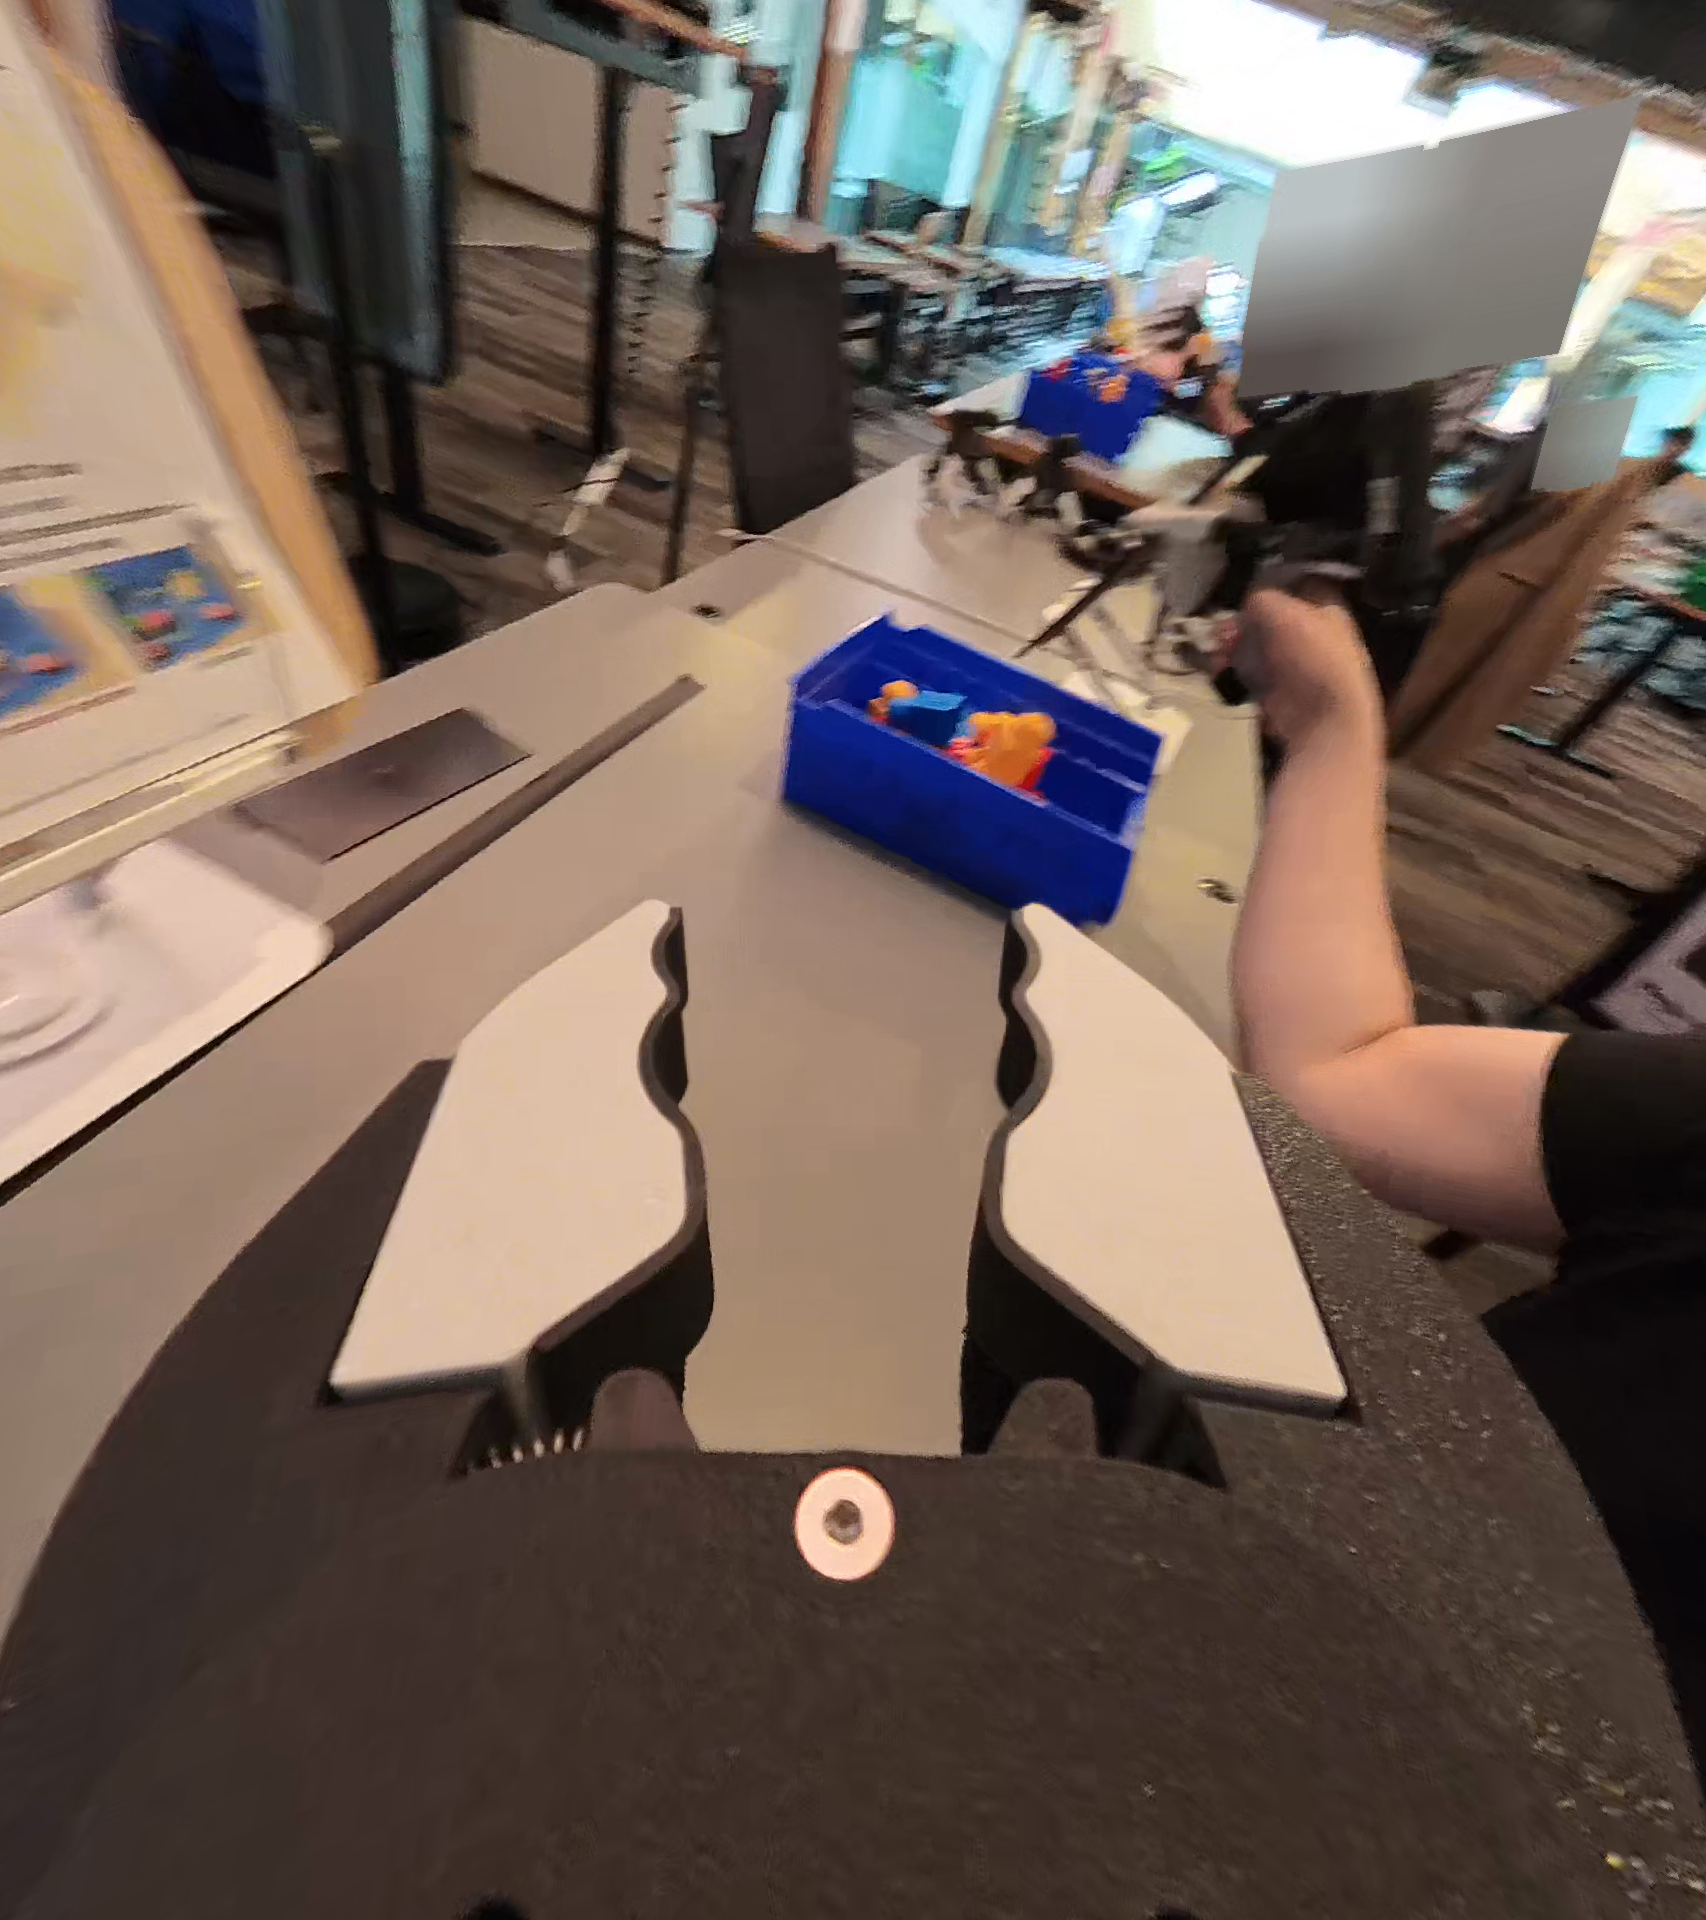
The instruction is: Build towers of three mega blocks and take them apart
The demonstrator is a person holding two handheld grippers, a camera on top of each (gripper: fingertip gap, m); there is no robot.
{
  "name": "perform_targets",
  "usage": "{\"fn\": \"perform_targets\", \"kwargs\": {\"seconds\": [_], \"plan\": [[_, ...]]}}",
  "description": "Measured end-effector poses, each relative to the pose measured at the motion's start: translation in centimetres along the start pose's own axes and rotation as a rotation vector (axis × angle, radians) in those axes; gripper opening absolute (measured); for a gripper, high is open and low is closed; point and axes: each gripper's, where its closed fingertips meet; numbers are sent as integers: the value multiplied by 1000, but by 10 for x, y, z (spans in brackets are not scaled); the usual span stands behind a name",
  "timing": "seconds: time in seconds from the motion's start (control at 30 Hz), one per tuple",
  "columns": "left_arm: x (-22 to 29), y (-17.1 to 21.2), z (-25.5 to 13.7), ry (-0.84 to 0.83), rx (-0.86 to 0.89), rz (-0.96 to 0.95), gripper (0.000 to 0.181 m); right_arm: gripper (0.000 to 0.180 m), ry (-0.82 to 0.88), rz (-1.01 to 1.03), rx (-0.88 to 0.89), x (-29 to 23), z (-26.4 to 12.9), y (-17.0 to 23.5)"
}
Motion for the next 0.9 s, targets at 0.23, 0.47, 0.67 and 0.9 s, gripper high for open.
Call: {"fn": "perform_targets", "kwargs": {"seconds": [0.23,0.47,0.67,0.9], "plan": [[-66,58,-194,-593,-343,31,63,53,307,-297,-576,137,-8,45],[-105,95,-352,-919,-462,-73,63,56,189,-142,-929,162,5,115],[-137,163,-420,-981,-755,-328,59,41,386,-254,-1179,198,2,167],[-158,258,-425,-926,-947,-565,66,13,338,-149,-1279,185,-2,181]]}}
Point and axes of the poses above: each gripper's, where its closed fingertips meet, z out along the fingers, y out of its underside, x = y × z across the jaws, and after that the axes turned 14 degrees about z, right-handed
